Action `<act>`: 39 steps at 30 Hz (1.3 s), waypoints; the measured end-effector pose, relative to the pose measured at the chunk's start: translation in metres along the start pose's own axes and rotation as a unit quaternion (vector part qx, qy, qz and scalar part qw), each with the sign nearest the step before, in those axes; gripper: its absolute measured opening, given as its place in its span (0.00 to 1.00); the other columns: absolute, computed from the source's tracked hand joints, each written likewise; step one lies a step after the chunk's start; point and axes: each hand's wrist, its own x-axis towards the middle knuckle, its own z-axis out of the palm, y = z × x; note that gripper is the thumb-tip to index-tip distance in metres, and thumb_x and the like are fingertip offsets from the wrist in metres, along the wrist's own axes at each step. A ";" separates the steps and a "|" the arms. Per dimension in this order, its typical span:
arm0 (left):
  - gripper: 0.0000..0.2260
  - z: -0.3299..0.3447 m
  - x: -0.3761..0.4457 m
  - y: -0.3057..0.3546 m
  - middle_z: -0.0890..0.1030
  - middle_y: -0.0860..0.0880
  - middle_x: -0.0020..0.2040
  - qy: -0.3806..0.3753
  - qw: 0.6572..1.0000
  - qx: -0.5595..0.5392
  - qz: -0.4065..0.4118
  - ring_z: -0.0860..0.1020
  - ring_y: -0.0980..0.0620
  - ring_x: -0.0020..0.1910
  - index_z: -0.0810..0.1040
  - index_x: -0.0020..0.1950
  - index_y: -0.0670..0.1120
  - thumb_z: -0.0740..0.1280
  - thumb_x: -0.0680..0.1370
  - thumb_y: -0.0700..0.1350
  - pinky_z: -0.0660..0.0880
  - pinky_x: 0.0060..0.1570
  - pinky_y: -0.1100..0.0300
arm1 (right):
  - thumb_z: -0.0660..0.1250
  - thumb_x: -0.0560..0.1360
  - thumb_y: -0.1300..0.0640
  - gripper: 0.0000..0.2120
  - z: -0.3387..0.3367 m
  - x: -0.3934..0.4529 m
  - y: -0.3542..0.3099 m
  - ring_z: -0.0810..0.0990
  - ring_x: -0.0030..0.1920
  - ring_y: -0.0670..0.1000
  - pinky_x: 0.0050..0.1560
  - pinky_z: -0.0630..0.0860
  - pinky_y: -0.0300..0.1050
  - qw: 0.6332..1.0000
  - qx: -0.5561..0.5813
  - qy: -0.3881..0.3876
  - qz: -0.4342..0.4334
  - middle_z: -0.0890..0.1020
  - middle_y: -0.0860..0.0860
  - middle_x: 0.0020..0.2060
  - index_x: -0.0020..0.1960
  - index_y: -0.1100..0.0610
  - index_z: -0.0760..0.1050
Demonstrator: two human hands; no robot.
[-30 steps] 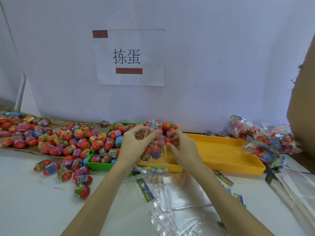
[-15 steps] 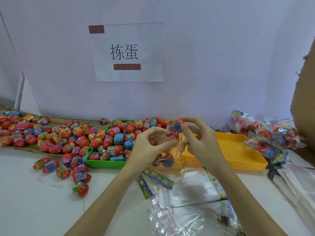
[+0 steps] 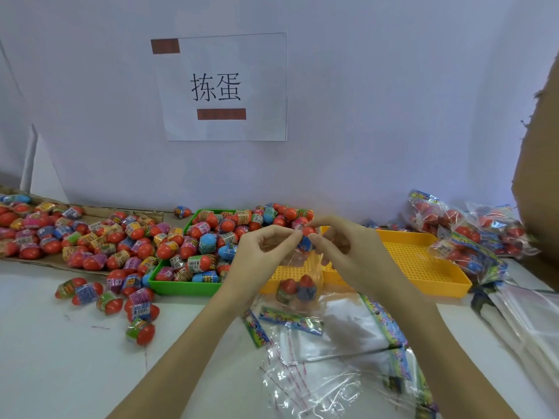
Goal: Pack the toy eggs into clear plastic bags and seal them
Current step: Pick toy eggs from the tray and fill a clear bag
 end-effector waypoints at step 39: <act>0.07 0.005 -0.002 -0.006 0.89 0.51 0.45 0.083 0.996 -0.027 -0.035 0.86 0.55 0.38 0.89 0.52 0.51 0.71 0.84 0.47 0.83 0.36 0.60 | 0.70 0.79 0.40 0.16 0.012 -0.004 -0.015 0.77 0.42 0.34 0.37 0.69 0.34 0.986 -0.114 -0.119 -0.004 0.79 0.38 0.41 0.61 0.48 0.82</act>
